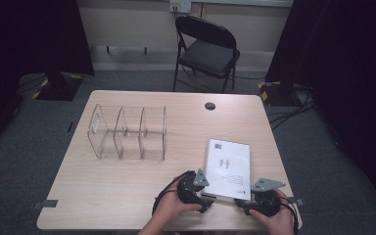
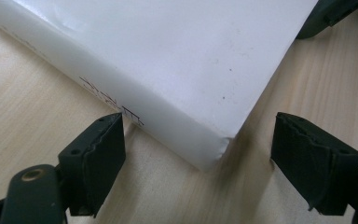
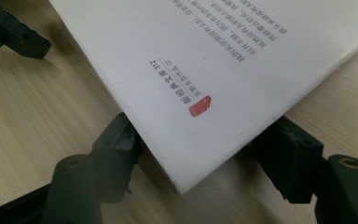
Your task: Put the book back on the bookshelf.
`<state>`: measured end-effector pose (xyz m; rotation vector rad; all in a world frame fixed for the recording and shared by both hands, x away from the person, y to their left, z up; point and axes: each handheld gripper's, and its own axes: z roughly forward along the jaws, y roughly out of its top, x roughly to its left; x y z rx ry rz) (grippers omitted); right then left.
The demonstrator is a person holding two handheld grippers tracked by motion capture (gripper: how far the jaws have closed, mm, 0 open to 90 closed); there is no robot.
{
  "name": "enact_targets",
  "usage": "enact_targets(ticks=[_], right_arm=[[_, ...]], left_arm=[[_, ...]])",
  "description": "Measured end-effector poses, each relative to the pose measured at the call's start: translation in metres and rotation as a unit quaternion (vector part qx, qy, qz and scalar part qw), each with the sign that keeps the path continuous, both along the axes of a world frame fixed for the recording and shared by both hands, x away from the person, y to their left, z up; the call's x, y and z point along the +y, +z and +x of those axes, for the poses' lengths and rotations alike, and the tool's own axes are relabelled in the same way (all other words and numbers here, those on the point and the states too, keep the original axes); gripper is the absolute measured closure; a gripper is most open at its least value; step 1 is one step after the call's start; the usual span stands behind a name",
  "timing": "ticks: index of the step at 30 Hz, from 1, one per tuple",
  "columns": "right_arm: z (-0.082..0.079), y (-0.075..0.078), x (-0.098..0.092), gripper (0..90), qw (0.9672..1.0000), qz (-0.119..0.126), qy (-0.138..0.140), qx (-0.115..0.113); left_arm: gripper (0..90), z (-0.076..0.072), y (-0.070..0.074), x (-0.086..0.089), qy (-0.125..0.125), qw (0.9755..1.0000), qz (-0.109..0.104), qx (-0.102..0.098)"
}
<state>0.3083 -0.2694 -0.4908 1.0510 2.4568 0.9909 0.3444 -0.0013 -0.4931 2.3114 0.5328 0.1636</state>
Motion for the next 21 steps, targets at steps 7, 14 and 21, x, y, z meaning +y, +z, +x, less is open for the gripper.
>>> enact_targets(ticks=[7,14,21], right_arm=[[-0.006,0.0013,-0.0058,46.8,1.0,0.001,0.007,0.0],[-0.0071,0.0019,-0.0067,49.4,1.0,0.003,0.008,0.0],[-0.0077,0.0036,-0.0051,49.9,1.0,-0.007,0.005,0.0]], left_arm=[[18.3,0.0014,0.0012,-0.0028,0.004,0.9999,0.014,-0.003],[20.1,0.0028,0.0036,-0.0036,0.007,0.9996,0.027,-0.002],[25.0,0.0049,0.0045,-0.0027,0.005,0.9996,0.028,-0.005]])
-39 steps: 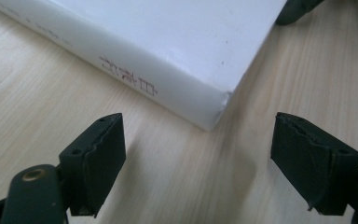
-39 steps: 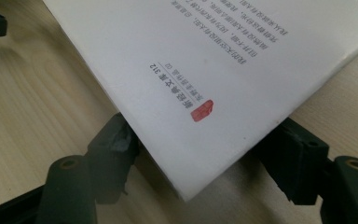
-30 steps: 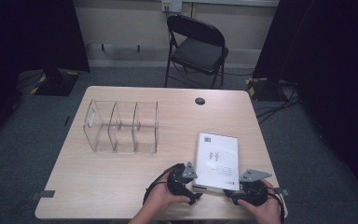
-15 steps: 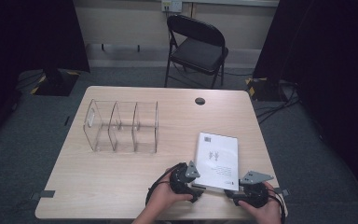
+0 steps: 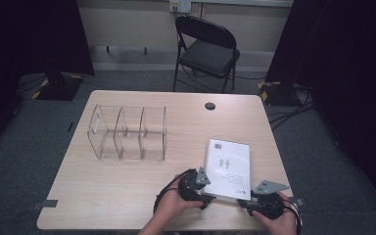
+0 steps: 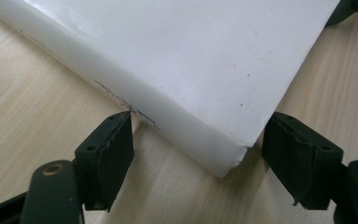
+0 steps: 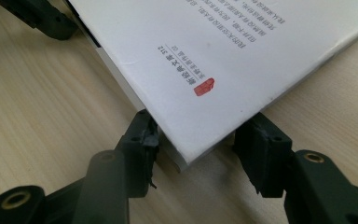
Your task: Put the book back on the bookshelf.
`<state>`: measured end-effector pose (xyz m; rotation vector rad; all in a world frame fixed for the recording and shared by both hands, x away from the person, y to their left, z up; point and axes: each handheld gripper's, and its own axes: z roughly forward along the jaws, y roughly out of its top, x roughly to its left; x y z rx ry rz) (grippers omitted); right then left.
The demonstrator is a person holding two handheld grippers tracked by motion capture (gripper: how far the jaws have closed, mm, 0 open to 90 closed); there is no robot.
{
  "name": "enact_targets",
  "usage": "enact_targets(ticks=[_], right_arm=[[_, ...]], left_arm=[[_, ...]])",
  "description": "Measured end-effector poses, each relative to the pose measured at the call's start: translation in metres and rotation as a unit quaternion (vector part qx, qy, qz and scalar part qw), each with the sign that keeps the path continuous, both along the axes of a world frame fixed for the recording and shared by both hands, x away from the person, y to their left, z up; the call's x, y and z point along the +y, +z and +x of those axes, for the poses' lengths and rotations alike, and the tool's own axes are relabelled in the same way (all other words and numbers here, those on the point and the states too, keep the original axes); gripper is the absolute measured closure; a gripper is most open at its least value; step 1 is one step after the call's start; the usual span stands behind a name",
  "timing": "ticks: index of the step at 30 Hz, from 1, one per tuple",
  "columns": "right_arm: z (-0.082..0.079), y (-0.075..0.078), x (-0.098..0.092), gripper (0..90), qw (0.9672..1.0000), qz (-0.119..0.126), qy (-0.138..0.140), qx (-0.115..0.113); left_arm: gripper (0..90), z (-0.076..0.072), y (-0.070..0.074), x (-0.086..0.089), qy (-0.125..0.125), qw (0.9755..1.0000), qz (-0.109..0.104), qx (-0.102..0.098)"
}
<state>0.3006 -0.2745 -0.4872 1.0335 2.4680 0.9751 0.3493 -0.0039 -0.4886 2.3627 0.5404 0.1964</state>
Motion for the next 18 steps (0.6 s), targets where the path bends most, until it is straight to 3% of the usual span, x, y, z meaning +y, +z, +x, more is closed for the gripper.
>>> enact_targets(ticks=[8,18], right_arm=[[-0.0013,0.0037,-0.0002,52.7,0.9999,0.003,0.001,-0.011],[-0.0007,0.0065,-0.0014,54.3,0.9999,0.012,0.003,-0.009]], left_arm=[[24.9,0.0004,0.0013,-0.0003,-0.001,1.0,0.005,0.005],[22.3,0.0008,0.0003,-0.0011,-0.004,1.0,-0.002,0.008]])
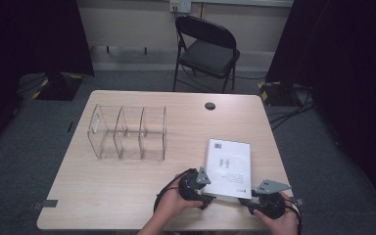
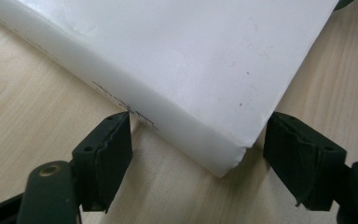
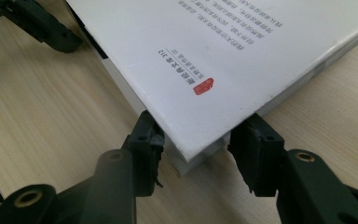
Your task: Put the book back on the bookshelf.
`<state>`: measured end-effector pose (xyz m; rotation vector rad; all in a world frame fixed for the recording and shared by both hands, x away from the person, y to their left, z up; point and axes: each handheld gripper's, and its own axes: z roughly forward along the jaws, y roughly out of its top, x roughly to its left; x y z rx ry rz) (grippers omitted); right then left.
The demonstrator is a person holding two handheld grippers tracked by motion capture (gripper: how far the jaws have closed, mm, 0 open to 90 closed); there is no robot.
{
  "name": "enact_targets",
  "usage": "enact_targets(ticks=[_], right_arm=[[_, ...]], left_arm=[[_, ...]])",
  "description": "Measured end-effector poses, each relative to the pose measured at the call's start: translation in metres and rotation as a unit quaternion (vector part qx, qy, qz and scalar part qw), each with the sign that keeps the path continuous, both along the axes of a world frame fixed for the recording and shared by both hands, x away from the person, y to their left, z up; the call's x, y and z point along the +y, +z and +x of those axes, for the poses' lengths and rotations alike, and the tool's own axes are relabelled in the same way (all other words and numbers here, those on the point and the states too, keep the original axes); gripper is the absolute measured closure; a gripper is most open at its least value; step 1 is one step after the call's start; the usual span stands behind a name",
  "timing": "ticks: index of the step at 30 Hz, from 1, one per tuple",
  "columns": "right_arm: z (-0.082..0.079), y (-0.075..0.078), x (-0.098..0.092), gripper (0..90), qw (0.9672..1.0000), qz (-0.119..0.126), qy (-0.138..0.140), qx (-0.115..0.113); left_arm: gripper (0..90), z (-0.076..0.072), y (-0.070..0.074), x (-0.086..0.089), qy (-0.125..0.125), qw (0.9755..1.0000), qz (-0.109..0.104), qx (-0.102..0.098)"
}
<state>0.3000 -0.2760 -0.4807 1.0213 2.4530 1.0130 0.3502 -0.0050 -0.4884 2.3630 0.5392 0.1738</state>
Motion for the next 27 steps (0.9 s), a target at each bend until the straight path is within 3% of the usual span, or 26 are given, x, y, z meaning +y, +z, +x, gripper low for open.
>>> enact_targets(ticks=[12,14,27], right_arm=[[-0.0009,0.0022,-0.0004,54.5,1.0,0.005,-0.002,-0.004],[-0.0006,0.0029,-0.0008,54.6,1.0,0.007,-0.002,-0.004],[-0.0005,0.0054,-0.0018,55.0,0.9998,0.017,-0.001,-0.006]], left_arm=[[21.7,0.0002,0.0006,0.0007,0.0,1.0,0.005,0.002],[21.1,0.0002,-0.0011,-0.0003,0.001,1.0,-0.003,-0.002],[17.3,-0.0009,-0.0022,-0.0009,0.003,1.0,-0.005,-0.003]])
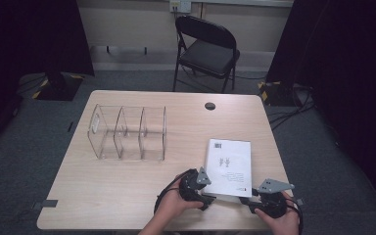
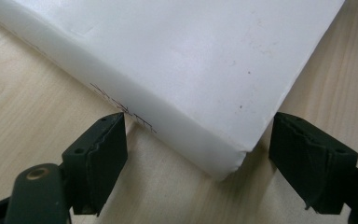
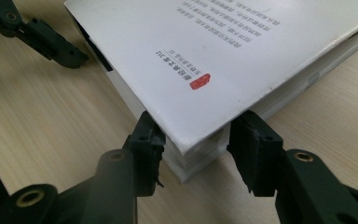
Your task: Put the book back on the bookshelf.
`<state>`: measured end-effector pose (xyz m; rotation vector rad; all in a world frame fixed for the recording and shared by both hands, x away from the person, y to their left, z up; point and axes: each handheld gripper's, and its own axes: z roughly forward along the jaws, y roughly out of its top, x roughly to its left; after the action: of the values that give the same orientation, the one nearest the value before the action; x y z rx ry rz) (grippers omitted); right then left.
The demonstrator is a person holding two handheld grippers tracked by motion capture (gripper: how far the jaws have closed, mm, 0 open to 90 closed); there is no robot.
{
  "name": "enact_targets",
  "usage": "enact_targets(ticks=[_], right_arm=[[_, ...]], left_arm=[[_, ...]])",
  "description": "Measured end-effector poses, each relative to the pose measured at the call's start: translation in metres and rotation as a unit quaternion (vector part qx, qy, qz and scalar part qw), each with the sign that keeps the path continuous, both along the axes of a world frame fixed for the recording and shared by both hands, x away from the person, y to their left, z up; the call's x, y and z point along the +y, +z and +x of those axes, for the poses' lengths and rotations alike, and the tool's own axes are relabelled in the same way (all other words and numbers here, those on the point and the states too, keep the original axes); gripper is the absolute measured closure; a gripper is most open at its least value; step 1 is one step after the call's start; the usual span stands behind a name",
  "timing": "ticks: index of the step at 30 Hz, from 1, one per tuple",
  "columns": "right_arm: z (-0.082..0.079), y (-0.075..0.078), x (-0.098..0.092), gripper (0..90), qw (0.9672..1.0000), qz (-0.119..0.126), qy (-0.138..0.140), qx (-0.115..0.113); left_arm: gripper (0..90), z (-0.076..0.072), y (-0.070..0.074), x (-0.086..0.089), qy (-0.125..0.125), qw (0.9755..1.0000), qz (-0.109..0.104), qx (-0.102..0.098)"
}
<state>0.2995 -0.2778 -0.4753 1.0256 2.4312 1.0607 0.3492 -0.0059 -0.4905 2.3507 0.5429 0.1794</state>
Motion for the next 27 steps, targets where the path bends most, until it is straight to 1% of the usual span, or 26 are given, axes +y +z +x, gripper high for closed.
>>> enact_targets(ticks=[1,3,4,6,7,9,10,11,12,13,14,15,16,17,18,19,20,21,22,23,24,25,26,27], right_arm=[[0.0,0.0,0.0,55.1,1.0,-0.001,0.0,-0.001],[0.0,0.0,0.0,55.1,1.0,0.0,0.0,-0.001],[0.0,0.0,0.0,55.5,1.0,0.002,0.0,-0.001],[0.0,0.0,-0.001,56.1,1.0,0.004,-0.001,0.0],[0.0,0.0,-0.001,56.3,1.0,0.005,0.0,-0.001],[-0.001,0.0,-0.001,56.4,1.0,0.006,-0.001,-0.002],[0.0,0.0,-0.001,56.5,1.0,0.007,0.0,-0.001],[0.0,0.0,-0.002,56.5,1.0,0.007,-0.002,-0.001],[0.0,0.0,-0.002,56.5,1.0,0.007,-0.001,0.0],[0.0,0.0,-0.002,56.5,1.0,0.007,-0.001,0.0],[0.0,0.0,-0.002,56.5,1.0,0.007,-0.001,0.0],[0.0,0.0,-0.002,56.5,1.0,0.007,-0.002,0.0],[0.0,0.0,-0.002,56.5,1.0,0.007,-0.002,0.0],[0.0,0.0,-0.002,56.5,1.0,0.006,-0.002,0.0],[0.0,0.0,-0.002,56.6,1.0,0.007,-0.002,-0.001],[0.0,0.0,-0.002,56.6,1.0,0.007,-0.002,-0.001],[0.0,0.0,-0.002,56.6,1.0,0.007,-0.002,0.0],[-0.001,0.0,-0.001,56.6,1.0,0.007,-0.002,0.001],[0.0,0.0,-0.002,56.6,1.0,0.007,-0.001,0.0],[0.0,0.0,-0.002,56.6,1.0,0.007,-0.001,0.0],[0.0,0.0,-0.002,56.6,1.0,0.006,-0.001,0.001],[0.0,0.0,-0.002,56.6,1.0,0.006,-0.001,0.001],[0.0,0.0,-0.002,56.6,1.0,0.007,-0.001,0.001],[0.0,0.0,-0.002,56.6,1.0,0.007,-0.002,0.001]], left_arm=[[15.9,0.0,0.0,0.0,0.003,1.0,0.0,0.007],[15.4,0.001,0.001,0.001,0.003,0.9999,0.002,0.01],[15.1,0.001,0.002,0.002,0.009,0.9999,0.0,0.01],[14.8,0.002,0.003,0.003,0.012,0.9999,0.004,0.009],[14.7,0.002,0.006,0.007,0.022,0.9997,0.003,0.009],[14.6,0.004,0.008,0.009,0.022,0.9997,0.003,0.009],[14.6,0.004,0.009,0.012,0.025,0.9996,0.003,0.011],[14.6,0.004,0.01,0.013,0.03,0.9995,-0.004,0.01],[14.5,0.005,0.013,0.018,0.031,0.9995,0.004,0.005],[14.5,0.005,0.013,0.018,0.031,0.9995,0.004,0.005],[14.5,0.005,0.018,0.022,0.035,0.9994,0.003,-0.001],[14.6,0.005,0.02,0.024,0.038,0.9993,-0.007,-0.003],[14.8,0.005,0.02,0.024,0.038,0.9993,-0.007,-0.003],[14.8,0.006,0.023,0.025,0.033,0.9994,-0.008,-0.002],[15.4,0.004,0.025,0.023,0.025,0.9996,0.005,-0.014],[14.9,0.004,0.025,0.023,0.025,0.9996,0.005,-0.014],[14.9,0.004,0.027,0.022,0.012,0.9998,0.007,-0.011],[15.1,0.003,0.027,0.02,0.011,0.9999,-0.001,-0.008],[15.2,0.002,0.029,0.016,0.003,0.9999,-0.002,-0.014],[15.2,0.002,0.029,0.016,0.003,0.9999,-0.002,-0.014],[15.2,0.001,0.03,0.013,-0.002,0.9999,-0.005,-0.015],[15.2,0.001,0.031,0.01,-0.007,0.9999,-0.001,-0.015],[15.0,0.001,0.031,0.005,-0.013,0.9997,0.001,-0.02],[16.5,0.001,0.03,0.002,-0.026,0.9996,-0.004,-0.013]])
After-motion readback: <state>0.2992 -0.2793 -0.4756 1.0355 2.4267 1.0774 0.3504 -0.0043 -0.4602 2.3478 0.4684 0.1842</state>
